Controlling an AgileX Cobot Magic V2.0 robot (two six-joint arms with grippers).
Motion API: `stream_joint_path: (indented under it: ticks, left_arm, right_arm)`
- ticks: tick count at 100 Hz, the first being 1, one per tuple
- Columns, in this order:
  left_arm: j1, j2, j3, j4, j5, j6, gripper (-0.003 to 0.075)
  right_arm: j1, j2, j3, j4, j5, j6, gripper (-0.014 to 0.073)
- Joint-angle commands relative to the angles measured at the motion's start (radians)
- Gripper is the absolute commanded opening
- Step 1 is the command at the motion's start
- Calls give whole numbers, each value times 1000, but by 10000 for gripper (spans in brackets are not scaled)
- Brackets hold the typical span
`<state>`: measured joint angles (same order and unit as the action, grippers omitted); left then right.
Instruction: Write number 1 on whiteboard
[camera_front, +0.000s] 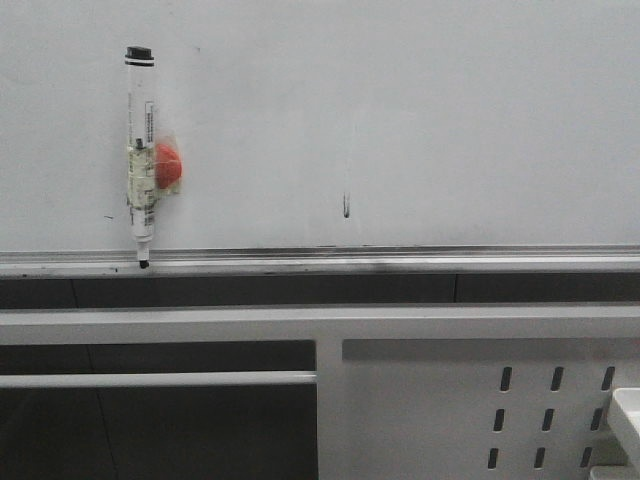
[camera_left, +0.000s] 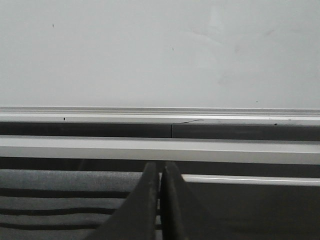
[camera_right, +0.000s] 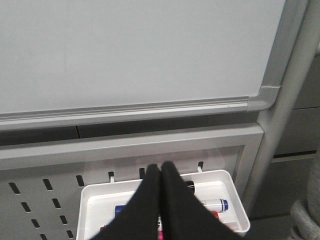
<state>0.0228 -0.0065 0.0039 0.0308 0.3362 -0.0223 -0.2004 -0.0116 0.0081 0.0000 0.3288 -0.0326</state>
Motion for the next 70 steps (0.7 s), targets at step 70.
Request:
stream_joint_path:
  ticks: [70]
  left_arm:
    - [-2, -21, 36, -38, -255, -12, -20]
  right_arm:
    - [-3, -19, 14, 0, -152, -9, -69]
